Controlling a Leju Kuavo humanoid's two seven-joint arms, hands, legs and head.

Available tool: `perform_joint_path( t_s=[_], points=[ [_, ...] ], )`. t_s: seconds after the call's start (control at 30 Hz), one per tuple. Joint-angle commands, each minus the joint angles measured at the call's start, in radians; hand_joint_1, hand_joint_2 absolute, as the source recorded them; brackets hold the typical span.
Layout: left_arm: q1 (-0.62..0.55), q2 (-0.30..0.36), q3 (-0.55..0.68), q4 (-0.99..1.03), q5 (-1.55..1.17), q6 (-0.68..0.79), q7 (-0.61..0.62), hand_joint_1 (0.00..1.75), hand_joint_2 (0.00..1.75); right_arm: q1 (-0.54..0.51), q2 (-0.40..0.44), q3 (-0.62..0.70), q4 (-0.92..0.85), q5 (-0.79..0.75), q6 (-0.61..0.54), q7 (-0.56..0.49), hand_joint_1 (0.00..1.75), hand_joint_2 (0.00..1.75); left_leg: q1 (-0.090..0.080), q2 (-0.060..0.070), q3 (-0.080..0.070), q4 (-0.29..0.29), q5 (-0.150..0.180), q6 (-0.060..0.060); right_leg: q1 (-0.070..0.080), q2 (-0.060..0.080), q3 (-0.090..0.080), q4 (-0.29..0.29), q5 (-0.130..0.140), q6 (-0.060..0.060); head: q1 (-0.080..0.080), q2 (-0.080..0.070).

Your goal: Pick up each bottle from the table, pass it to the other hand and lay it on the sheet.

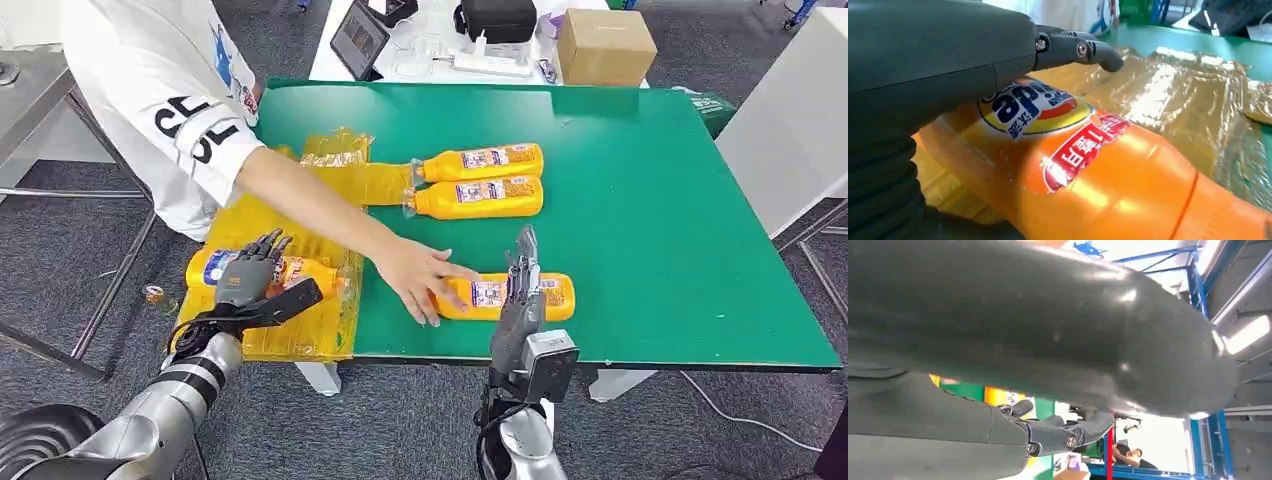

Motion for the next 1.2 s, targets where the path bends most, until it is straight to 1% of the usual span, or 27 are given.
perform_joint_path(
  t_s=[0.03, 0.1, 0.17, 0.23, 0.27, 0.3, 0.33, 0.4, 0.5, 0.53, 0.57, 0.6, 0.63, 0.67, 0.7, 0.73, 0.83, 0.87, 0.9, 0.93, 0.97, 1.0, 1.03, 1.1, 1.13, 1.17, 1.2],
  points=[
    [0.018, -0.009, 0.044, 0.079, 0.102, -0.207, -0.042, 0.0, 0.0, -0.05, -0.001, -0.033, 0.115, -0.001, 0.026, 0.002, 0.0, 1.75, 0.0, 0.002, 0.006, -0.002, -0.001, 0.002, 0.001, 0.001, 0.006, -0.003, 0.0, -0.003, 0.0, 0.0],
    [0.027, 0.0, 0.048, 0.081, 0.144, -0.27, -0.072, 0.0, 0.0, -0.055, 0.003, -0.039, 0.117, -0.019, 0.039, 0.002, 0.0, 1.75, -0.001, -0.002, 0.006, -0.002, 0.0, 0.001, 0.0, -0.001, 0.007, -0.002, -0.001, -0.001, 0.0, 0.0],
    [0.034, 0.009, 0.059, 0.087, 0.188, -0.328, -0.095, 0.0, 0.0, -0.06, 0.001, -0.041, 0.119, -0.029, 0.051, 0.002, 0.0, 1.75, -0.001, -0.001, 0.009, -0.003, 0.0, 0.001, 0.0, -0.001, 0.009, -0.003, 0.0, -0.002, 0.0, 0.0],
    [0.048, 0.013, 0.104, 0.082, 0.283, -0.414, -0.141, 0.0, 0.0, -0.065, 0.0, -0.04, 0.129, -0.029, 0.052, 0.002, 0.0, 1.75, 0.0, 0.001, 0.012, -0.004, 0.0, 0.003, 0.001, 0.001, 0.012, -0.005, 0.001, -0.004, 0.0, 0.0],
    [0.052, 0.014, 0.146, 0.086, 0.361, -0.517, -0.175, 0.0, 0.0, -0.071, -0.001, -0.038, 0.138, -0.028, 0.055, 0.002, 0.0, 1.75, -0.001, -0.002, 0.012, -0.003, 0.0, 0.002, 0.0, -0.001, 0.013, -0.003, 0.0, -0.002, 0.0, 0.0],
    [0.069, 0.023, 0.187, 0.073, 0.448, -0.632, -0.217, 0.0, 0.0, -0.077, -0.003, -0.036, 0.148, -0.032, 0.066, 0.002, 0.0, 1.75, 0.0, 0.0, 0.013, -0.004, 0.0, 0.002, 0.0, 0.0, 0.014, -0.004, 0.001, -0.003, 0.0, 0.0],
    [0.104, 0.036, 0.223, 0.043, 0.566, -0.801, -0.294, 0.0, 0.0, -0.088, -0.006, -0.03, 0.17, -0.029, 0.073, 0.002, 0.0, 1.75, -0.001, 0.0, 0.015, -0.004, 0.0, 0.002, 0.0, 0.002, 0.015, -0.004, 0.001, -0.002, 0.0, 0.0],
    [0.144, 0.058, 0.215, -0.011, 0.665, -0.916, -0.324, 0.0, 0.0, -0.096, -0.01, -0.028, 0.182, -0.033, 0.068, 0.002, 0.0, 1.75, -0.001, 0.005, 0.018, -0.006, 0.0, 0.002, 0.0, 0.006, 0.016, -0.005, 0.002, -0.003, 0.0, 0.0],
    [0.165, 0.067, 0.184, -0.09, 0.757, -0.957, -0.322, 0.0, 0.0, -0.1, -0.013, -0.04, 0.193, -0.037, 0.069, 0.002, 0.0, 1.75, -0.001, 0.004, 0.018, -0.004, -0.001, 0.001, 0.0, 0.004, 0.017, -0.003, 0.001, -0.003, 0.0, 0.0],
    [0.166, 0.06, 0.182, -0.109, 0.782, -0.952, -0.321, 0.0, 0.0, -0.1, -0.012, -0.043, 0.195, -0.035, 0.066, 0.002, 0.0, 1.75, -0.001, 0.001, 0.016, -0.003, -0.001, 0.001, 0.0, 0.001, 0.016, -0.002, 0.0, -0.002, 0.0, 0.0],
    [0.168, 0.028, 0.19, -0.158, 0.83, -0.876, -0.325, 0.0, 0.0, -0.093, -0.012, -0.046, 0.193, -0.029, 0.059, 0.002, 0.0, 1.75, 0.0, 0.002, 0.017, -0.004, 0.0, 0.001, 0.001, 0.001, 0.016, -0.003, 0.0, -0.004, 0.001, 0.0],
    [0.161, -0.002, 0.194, -0.186, 0.85, -0.807, -0.306, 0.0, 0.0, -0.087, -0.011, -0.049, 0.188, -0.022, 0.047, 0.002, 0.0, 1.75, 0.0, -0.002, 0.017, -0.003, 0.0, 0.001, 0.0, -0.002, 0.017, -0.002, -0.001, -0.003, 0.0, 0.0],
    [0.156, -0.028, 0.175, -0.222, 0.84, -0.69, -0.29, 0.0, 0.0, -0.078, -0.01, -0.053, 0.182, -0.013, 0.038, 0.002, 0.0, 1.75, 0.0, -0.001, 0.016, -0.003, 0.0, 0.001, 0.001, -0.002, 0.015, -0.003, 0.0, -0.003, 0.0, 0.0],
    [0.153, -0.04, 0.157, -0.242, 0.851, -0.665, -0.26, 0.0, 0.0, -0.071, -0.011, -0.056, 0.175, -0.011, 0.041, 0.002, 0.0, 1.75, 0.001, -0.002, 0.014, -0.003, 0.0, 0.002, 0.002, -0.002, 0.015, -0.003, 0.0, -0.004, 0.0, 0.0],
    [0.152, -0.043, 0.143, -0.252, 0.864, -0.657, -0.246, 0.0, 0.0, -0.069, -0.01, -0.058, 0.173, -0.008, 0.044, 0.002, 0.0, 1.75, 0.0, -0.005, 0.013, -0.001, 0.001, 0.001, 0.001, -0.005, 0.014, -0.001, -0.001, -0.002, 0.0, 0.0],
    [0.152, -0.043, 0.143, -0.252, 0.864, -0.657, -0.246, 0.0, 0.0, -0.069, -0.01, -0.058, 0.173, -0.008, 0.044, 0.002, 0.0, 1.75, 0.001, -0.006, 0.012, -0.001, 0.001, 0.002, 0.002, -0.007, 0.013, -0.002, -0.001, -0.003, 0.0, 0.0],
    [0.159, -0.033, 0.138, -0.25, 0.876, -0.657, -0.247, 0.0, 0.0, -0.071, -0.008, -0.059, 0.175, -0.007, 0.044, 0.002, 0.0, 1.75, 0.0, -0.004, 0.01, -0.001, 0.001, 0.0, 0.001, -0.004, 0.01, -0.001, -0.001, -0.002, 0.0, 0.0],
    [0.164, -0.033, 0.125, -0.271, 0.841, -0.52, -0.289, 0.0, 0.0, -0.07, -0.006, -0.063, 0.176, 0.01, 0.03, 0.002, 0.0, 1.75, 0.0, -0.001, 0.011, -0.002, 0.0, 0.001, 0.001, -0.002, 0.011, -0.003, 0.0, -0.003, 0.0, 0.0],
    [0.161, -0.064, 0.124, -0.303, 0.799, -0.333, -0.318, 0.0, 0.0, -0.066, -0.005, -0.064, 0.176, 0.028, 0.015, 0.002, 0.0, 1.75, 0.001, -0.001, 0.012, -0.002, 0.0, 0.002, 0.002, -0.002, 0.012, -0.004, 0.0, -0.004, 0.001, 0.0],
    [0.164, -0.094, 0.133, -0.349, 0.79, -0.232, -0.346, 0.0, 0.0, -0.063, -0.01, -0.058, 0.176, 0.053, 0.001, 0.002, 0.0, 1.75, 0.001, -0.002, 0.01, -0.002, 0.0, 0.001, 0.001, -0.003, 0.011, -0.002, -0.001, -0.003, 0.0, 0.0],
    [0.183, -0.129, 0.135, -0.429, 0.771, -0.092, -0.366, 0.0, 1.75, -0.059, -0.014, -0.05, 0.176, 0.084, -0.014, 0.002, 0.0, 1.75, 0.0, -0.005, 0.008, -0.001, 0.001, 0.001, 0.001, -0.005, 0.009, -0.001, -0.001, -0.002, 0.0, 0.0],
    [0.196, -0.143, 0.116, -0.482, 0.733, 0.009, -0.366, 0.0, 1.75, -0.062, -0.03, -0.03, 0.182, 0.13, -0.022, 0.014, 0.0, 1.75, 0.0, -0.005, 0.007, -0.001, 0.001, 0.0, 0.001, -0.006, 0.007, -0.001, -0.001, -0.002, 0.0, 0.0],
    [0.211, -0.163, 0.099, -0.528, 0.653, 0.173, -0.365, 0.0, 1.75, -0.072, -0.057, -0.008, 0.198, 0.212, -0.054, 0.047, 0.0, 1.75, 0.001, -0.006, 0.006, 0.0, 0.0, 0.001, 0.002, -0.007, 0.008, -0.002, -0.002, -0.003, 0.0, 0.0],
    [0.251, -0.174, 0.05, -0.61, 0.647, 0.253, -0.366, 0.0, 1.75, -0.103, -0.111, 0.014, 0.23, 0.339, -0.075, 0.134, 0.0, 1.75, 0.001, -0.004, 0.006, -0.001, 0.0, 0.001, 0.002, -0.005, 0.006, -0.002, -0.001, -0.003, 0.0, 0.0],
    [0.288, -0.156, -0.02, -0.677, 0.65, 0.337, -0.366, 0.0, 1.75, -0.13, -0.151, 0.013, 0.249, 0.41, -0.077, 0.177, 0.0, 1.75, 0.001, -0.005, 0.006, -0.001, 0.0, 0.001, 0.001, -0.006, 0.007, -0.003, -0.001, -0.002, 0.0, 0.0],
    [0.302, -0.153, -0.037, -0.696, 0.653, 0.355, -0.366, 0.0, 1.75, -0.142, -0.165, 0.003, 0.256, 0.429, -0.077, 0.184, 0.0, 1.75, 0.001, -0.004, 0.007, -0.001, -0.001, 0.002, 0.002, -0.005, 0.008, -0.004, -0.001, -0.002, 0.0, 0.0],
    [0.351, -0.175, -0.017, -0.813, 0.571, 0.368, -0.366, 0.0, 1.75, -0.173, -0.208, 0.005, 0.272, 0.521, -0.075, 0.242, 0.0, 1.75, 0.0, -0.003, 0.006, -0.001, 0.0, 0.002, 0.001, -0.004, 0.008, -0.004, -0.001, -0.002, 0.0, 0.0]
  ],
)
